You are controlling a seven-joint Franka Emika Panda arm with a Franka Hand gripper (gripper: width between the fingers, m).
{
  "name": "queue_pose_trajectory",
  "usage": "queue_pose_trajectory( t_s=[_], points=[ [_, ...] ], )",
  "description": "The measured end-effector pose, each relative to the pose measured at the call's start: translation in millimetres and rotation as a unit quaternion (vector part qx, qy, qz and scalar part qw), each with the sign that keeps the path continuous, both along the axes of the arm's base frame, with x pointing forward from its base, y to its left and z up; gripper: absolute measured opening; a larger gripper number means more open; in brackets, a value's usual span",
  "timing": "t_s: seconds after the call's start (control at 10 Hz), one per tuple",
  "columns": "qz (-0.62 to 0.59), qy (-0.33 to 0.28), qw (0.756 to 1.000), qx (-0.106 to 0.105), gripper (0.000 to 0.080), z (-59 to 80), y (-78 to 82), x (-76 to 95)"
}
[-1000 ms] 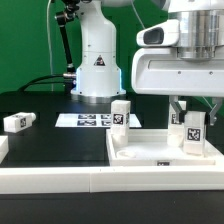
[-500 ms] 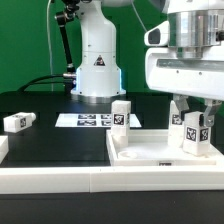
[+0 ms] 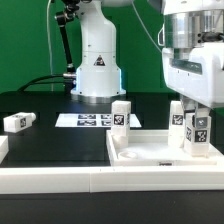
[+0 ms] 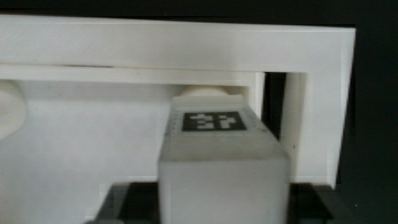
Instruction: Assemble square table
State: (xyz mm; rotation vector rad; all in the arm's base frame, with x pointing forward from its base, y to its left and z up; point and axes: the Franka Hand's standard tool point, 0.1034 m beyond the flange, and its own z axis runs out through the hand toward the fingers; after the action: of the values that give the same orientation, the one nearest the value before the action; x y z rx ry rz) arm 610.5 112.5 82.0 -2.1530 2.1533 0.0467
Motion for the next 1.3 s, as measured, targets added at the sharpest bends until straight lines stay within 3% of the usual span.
queue_pose_trajectory(
  t_s=[0.4,0.5,0.6,0.7,1.1,1.3],
  points=[
    [-0.028,0.002,1.000,0.001,0.0290,-0.2,0.1,0.0],
    [-0.003,0.002,1.000,0.000,0.0384,-0.8,0.3,-0.3],
    [0.024,0.006,1.000,0.000,0.0575,-1.7,1.3,-1.4],
    [0.062,0.003,0.998,-0.003,0.0626,-2.1,2.2,-0.6],
    [0.220,-0.012,0.975,-0.009,0.0649,-2.3,1.5,-0.3],
    [0.312,-0.017,0.950,-0.016,0.0649,-2.0,1.6,-0.5]
  ],
)
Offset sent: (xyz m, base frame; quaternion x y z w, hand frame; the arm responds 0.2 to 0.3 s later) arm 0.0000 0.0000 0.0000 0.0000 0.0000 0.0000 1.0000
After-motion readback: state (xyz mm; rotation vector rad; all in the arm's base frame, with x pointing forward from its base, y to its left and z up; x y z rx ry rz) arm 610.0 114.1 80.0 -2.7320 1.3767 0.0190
